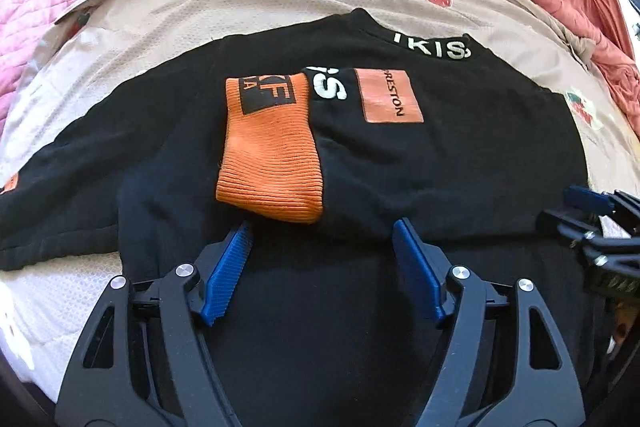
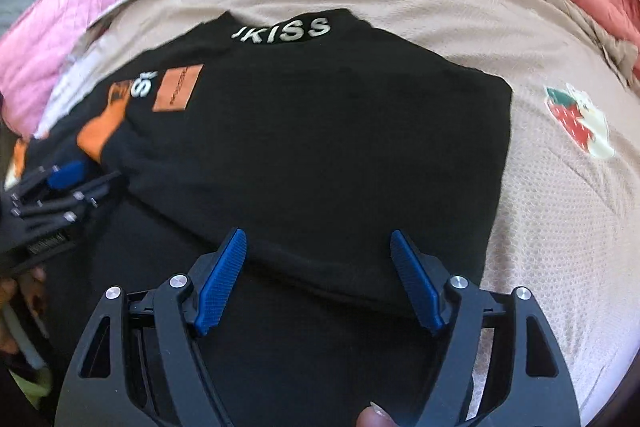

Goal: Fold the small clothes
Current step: 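Lift the left gripper away from the folded sleeve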

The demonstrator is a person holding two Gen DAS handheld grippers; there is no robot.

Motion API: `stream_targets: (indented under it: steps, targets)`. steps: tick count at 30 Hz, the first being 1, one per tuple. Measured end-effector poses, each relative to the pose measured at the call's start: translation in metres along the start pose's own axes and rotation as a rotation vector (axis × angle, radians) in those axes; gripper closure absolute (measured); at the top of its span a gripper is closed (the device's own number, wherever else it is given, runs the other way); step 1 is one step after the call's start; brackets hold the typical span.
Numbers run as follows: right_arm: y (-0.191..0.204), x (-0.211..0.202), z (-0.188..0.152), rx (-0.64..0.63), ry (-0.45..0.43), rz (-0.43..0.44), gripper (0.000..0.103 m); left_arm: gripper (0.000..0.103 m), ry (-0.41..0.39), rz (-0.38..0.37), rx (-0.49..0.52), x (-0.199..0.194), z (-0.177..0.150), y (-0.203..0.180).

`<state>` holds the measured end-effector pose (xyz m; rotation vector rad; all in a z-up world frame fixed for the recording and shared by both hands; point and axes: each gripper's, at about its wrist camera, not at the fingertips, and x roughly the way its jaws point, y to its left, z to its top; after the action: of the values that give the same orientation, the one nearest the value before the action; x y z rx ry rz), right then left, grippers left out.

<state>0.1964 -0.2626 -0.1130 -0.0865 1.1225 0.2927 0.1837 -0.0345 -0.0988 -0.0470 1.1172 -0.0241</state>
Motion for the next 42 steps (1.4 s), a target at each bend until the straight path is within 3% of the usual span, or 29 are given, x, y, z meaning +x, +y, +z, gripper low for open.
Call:
stream_targets:
  steps: [6, 10, 14, 16, 30, 42]
  targets:
    - [0.001, -0.012, 0.004, 0.018, -0.037, 0.057, 0.029, 0.036, -0.037, 0.001, -0.003, -0.022, 0.006, 0.003]
    - [0.002, -0.026, 0.004, 0.024, -0.087, 0.062, 0.013, 0.025, -0.052, 0.006, -0.015, -0.035, 0.011, 0.006]
    - [0.000, -0.031, 0.012, 0.039, -0.114, 0.059, 0.012, 0.015, -0.062, 0.014, -0.044, -0.045, 0.013, 0.013]
    - [-0.002, -0.032, 0.012, 0.047, -0.121, 0.050, 0.007, 0.009, -0.068, 0.025, -0.053, -0.050, 0.014, 0.015]
    - [0.007, -0.063, 0.014, 0.014, -0.263, 0.003, 0.005, 0.009, -0.123, 0.122, -0.085, -0.086, 0.013, 0.043]
    - [0.036, -0.093, 0.005, -0.017, -0.360, -0.006, 0.005, 0.009, -0.146, 0.119, -0.130, -0.105, 0.006, 0.076]
